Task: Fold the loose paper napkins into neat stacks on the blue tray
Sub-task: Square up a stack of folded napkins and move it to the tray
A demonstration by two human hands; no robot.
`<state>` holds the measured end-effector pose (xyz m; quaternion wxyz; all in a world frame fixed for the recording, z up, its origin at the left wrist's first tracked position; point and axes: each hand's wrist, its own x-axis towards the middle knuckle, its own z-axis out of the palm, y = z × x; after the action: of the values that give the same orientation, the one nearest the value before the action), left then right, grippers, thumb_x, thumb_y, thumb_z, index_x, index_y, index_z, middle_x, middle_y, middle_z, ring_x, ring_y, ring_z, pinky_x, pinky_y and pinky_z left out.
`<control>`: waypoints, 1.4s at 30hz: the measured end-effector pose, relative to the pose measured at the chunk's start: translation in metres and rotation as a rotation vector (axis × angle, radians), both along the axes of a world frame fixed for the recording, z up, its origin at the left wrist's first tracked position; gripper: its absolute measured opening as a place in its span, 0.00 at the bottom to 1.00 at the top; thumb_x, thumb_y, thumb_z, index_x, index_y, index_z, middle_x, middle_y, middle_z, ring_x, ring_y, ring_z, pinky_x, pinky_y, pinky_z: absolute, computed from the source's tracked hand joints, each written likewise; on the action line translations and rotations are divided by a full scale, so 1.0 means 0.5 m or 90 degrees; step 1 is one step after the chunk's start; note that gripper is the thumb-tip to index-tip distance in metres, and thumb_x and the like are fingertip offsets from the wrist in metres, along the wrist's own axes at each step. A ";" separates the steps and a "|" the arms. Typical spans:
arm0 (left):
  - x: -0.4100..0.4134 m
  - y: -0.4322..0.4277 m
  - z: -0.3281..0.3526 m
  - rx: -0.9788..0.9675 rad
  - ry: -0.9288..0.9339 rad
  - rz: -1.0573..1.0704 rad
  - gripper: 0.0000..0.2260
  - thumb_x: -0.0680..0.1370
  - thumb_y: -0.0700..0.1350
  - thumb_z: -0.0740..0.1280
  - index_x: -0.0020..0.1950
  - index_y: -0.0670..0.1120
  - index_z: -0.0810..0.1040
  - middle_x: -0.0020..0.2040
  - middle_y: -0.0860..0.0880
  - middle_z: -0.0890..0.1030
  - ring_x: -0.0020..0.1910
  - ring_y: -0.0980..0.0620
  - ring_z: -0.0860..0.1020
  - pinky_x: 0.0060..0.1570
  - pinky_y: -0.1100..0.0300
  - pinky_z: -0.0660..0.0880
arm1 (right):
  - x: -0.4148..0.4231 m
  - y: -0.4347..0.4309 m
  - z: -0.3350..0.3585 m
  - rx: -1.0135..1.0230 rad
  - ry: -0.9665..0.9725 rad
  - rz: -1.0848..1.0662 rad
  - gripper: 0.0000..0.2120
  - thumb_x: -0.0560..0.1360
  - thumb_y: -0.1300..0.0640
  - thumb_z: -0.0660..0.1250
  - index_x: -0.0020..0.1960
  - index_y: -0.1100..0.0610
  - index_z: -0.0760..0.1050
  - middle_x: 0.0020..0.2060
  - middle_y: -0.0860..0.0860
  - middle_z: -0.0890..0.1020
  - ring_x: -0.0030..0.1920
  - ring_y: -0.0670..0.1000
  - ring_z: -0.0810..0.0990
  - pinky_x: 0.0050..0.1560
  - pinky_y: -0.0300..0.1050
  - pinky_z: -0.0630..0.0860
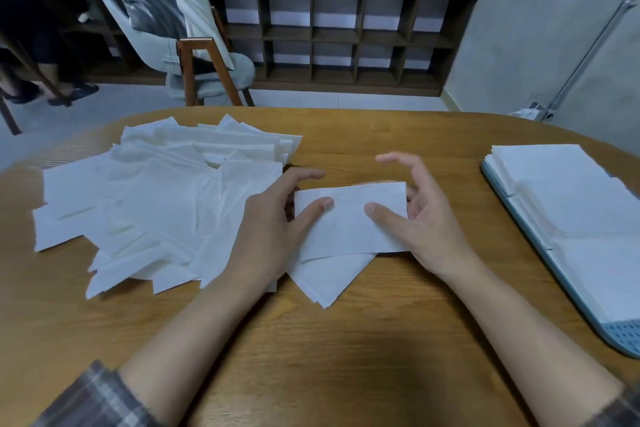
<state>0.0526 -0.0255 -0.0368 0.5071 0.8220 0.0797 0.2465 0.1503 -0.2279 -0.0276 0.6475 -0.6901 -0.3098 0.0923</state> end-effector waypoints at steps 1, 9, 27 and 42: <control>-0.001 -0.001 -0.001 0.011 -0.004 0.000 0.13 0.79 0.52 0.75 0.62 0.62 0.81 0.40 0.45 0.80 0.39 0.49 0.79 0.43 0.49 0.78 | 0.005 -0.001 -0.005 -0.021 -0.024 0.002 0.17 0.79 0.67 0.73 0.63 0.51 0.81 0.55 0.49 0.86 0.57 0.51 0.85 0.57 0.50 0.80; -0.003 -0.010 -0.002 0.194 -0.012 -0.061 0.21 0.74 0.54 0.80 0.61 0.57 0.73 0.56 0.61 0.76 0.56 0.59 0.77 0.50 0.71 0.70 | 0.037 -0.006 -0.022 -0.048 -0.038 -0.167 0.12 0.78 0.64 0.75 0.58 0.51 0.87 0.56 0.41 0.87 0.61 0.42 0.83 0.66 0.46 0.77; -0.022 -0.019 0.010 0.137 0.127 -0.219 0.03 0.79 0.46 0.76 0.49 0.52 0.90 0.50 0.64 0.87 0.57 0.65 0.83 0.60 0.66 0.77 | 0.033 -0.016 -0.003 -0.063 -0.082 -0.156 0.17 0.79 0.71 0.67 0.54 0.51 0.87 0.53 0.37 0.87 0.61 0.36 0.81 0.64 0.29 0.71; -0.004 -0.001 0.025 -0.059 -0.037 -0.023 0.05 0.81 0.45 0.74 0.55 0.53 0.87 0.53 0.60 0.87 0.56 0.59 0.83 0.57 0.63 0.78 | -0.003 -0.006 0.018 0.003 0.078 0.015 0.13 0.77 0.57 0.74 0.59 0.60 0.85 0.54 0.53 0.89 0.54 0.55 0.88 0.55 0.48 0.83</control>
<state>0.0507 -0.0260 -0.0245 0.5514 0.7912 0.0614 0.2574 0.1489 -0.2308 -0.0188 0.6655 -0.6781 -0.2781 0.1414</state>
